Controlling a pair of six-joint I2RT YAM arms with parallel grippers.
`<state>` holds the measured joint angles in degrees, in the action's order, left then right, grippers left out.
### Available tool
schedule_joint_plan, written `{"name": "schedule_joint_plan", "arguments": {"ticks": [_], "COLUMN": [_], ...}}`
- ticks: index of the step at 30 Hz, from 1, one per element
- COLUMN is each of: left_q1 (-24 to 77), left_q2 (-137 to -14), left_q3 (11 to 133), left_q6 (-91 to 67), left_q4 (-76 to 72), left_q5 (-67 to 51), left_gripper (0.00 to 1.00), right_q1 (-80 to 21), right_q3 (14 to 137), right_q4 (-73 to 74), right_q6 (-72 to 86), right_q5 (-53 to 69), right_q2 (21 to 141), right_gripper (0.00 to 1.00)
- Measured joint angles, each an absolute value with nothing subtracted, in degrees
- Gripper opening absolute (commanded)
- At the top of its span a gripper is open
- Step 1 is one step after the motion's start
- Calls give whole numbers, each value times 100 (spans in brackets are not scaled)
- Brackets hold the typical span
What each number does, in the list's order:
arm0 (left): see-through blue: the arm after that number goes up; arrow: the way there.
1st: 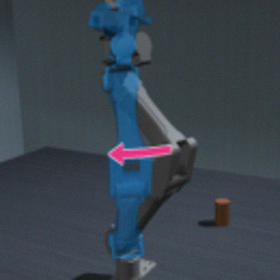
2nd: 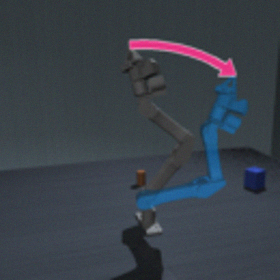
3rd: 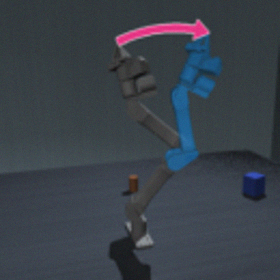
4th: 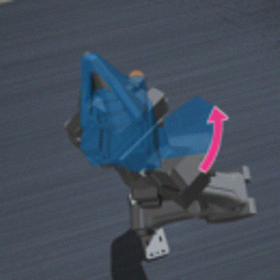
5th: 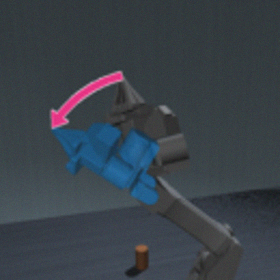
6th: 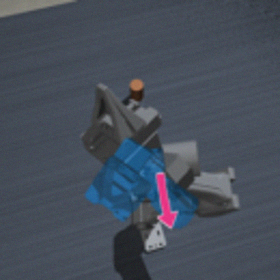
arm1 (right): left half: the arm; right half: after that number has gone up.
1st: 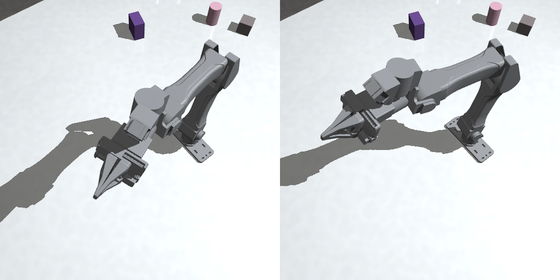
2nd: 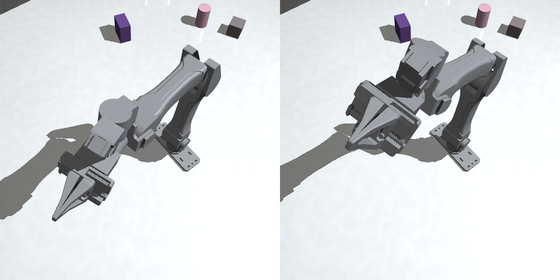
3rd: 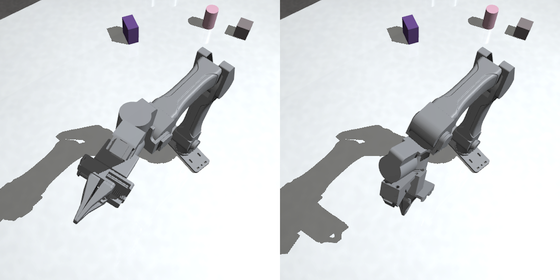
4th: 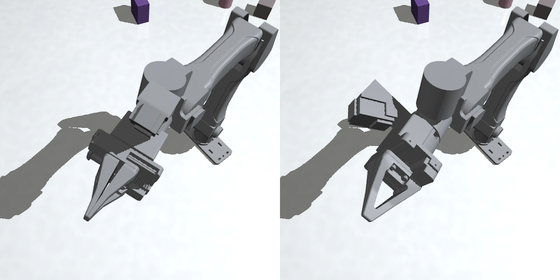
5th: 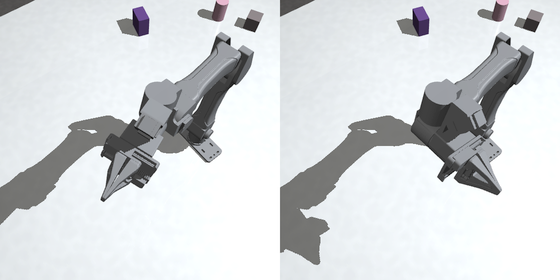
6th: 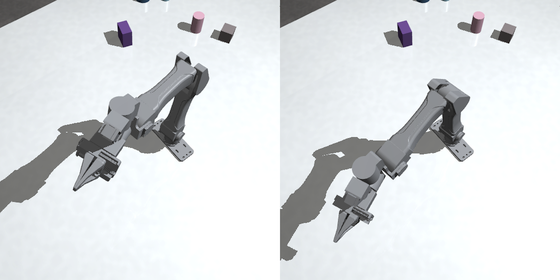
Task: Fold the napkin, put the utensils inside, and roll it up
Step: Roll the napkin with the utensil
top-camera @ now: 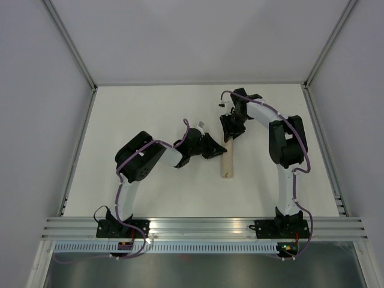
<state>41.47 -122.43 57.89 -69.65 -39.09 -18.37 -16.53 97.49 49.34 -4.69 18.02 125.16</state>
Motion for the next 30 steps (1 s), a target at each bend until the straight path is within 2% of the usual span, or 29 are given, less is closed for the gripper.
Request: {"name": "schedule_joint_plan", "arguments": {"ticks": [7, 12, 16, 21, 24, 25, 30], "left_q1": [4145, 4112, 4097, 4095, 4095, 4095, 4095], "left_q2": [-12263, -12263, -12263, -12263, -12232, -12210, -12112], "left_q3": [5876, 5970, 6080, 6219, 6248, 6252, 6477], "left_q6": [-6958, -6914, -6842, -6801, -6794, -6788, -6606], "left_q4": [-3743, -3548, -3352, -3087, -2965, -2895, -2228], "left_q5": [-1804, -1802, -1802, -1800, -1769, -1745, -1634], "left_gripper": [35, 36, 29, 28, 28, 30, 35], "right_q1": [-1756, -1872, -1968, -2003, -2005, -2005, -2003], "right_q3": [9920, 10084, 10143, 10143, 10151, 10165, 10388], "right_q4": [4980, 4989, 4971, 4908, 4845, 4840, 4709], "right_q6": [-473, -473, -478, -484, -513, -517, -534], "right_q5": [1640, 1470, 1260, 1146, 1149, 1149, 1157], "right_q2": [12613, 12713, 12731, 12731, 12731, 12731, 12711], "right_gripper": [44, 44, 45, 54, 62, 69, 70]}}
